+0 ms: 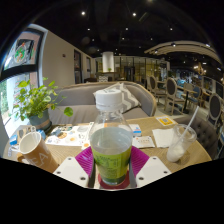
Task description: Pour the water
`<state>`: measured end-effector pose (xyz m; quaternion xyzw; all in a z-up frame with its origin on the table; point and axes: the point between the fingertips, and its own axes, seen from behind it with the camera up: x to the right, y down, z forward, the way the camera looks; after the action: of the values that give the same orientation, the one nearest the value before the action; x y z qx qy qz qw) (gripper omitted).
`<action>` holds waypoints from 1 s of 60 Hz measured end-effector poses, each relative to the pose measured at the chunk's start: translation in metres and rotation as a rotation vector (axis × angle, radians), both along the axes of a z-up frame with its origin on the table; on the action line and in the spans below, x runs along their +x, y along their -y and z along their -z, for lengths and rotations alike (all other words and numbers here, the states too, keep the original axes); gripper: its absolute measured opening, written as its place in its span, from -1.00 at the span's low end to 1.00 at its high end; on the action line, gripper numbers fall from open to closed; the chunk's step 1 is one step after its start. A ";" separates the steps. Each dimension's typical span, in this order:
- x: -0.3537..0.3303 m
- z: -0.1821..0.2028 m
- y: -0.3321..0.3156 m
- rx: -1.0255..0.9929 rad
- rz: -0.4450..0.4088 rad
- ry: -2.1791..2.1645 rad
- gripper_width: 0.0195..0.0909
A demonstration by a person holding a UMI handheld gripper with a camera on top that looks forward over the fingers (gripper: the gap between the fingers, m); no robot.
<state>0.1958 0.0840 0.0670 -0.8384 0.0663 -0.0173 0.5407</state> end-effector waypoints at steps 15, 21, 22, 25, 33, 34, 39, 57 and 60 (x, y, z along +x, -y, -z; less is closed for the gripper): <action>-0.009 0.024 0.018 -0.150 -0.007 -0.010 0.89; -0.014 0.014 0.041 -0.181 0.005 -0.017 0.88; -0.014 0.012 0.044 -0.190 0.008 -0.013 0.87; -0.017 0.006 0.061 -0.211 0.018 0.003 0.86; -0.027 -0.022 0.115 -0.258 0.061 0.051 0.82; -0.031 -0.026 0.122 -0.260 0.067 0.054 0.83; -0.055 -0.045 0.166 -0.296 0.062 0.042 0.85; -0.127 -0.112 0.296 -0.332 0.048 0.030 0.83; -0.130 -0.120 0.307 -0.329 0.044 0.036 0.84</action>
<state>0.0653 -0.2226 0.1870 -0.9134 0.0713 -0.0548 0.3970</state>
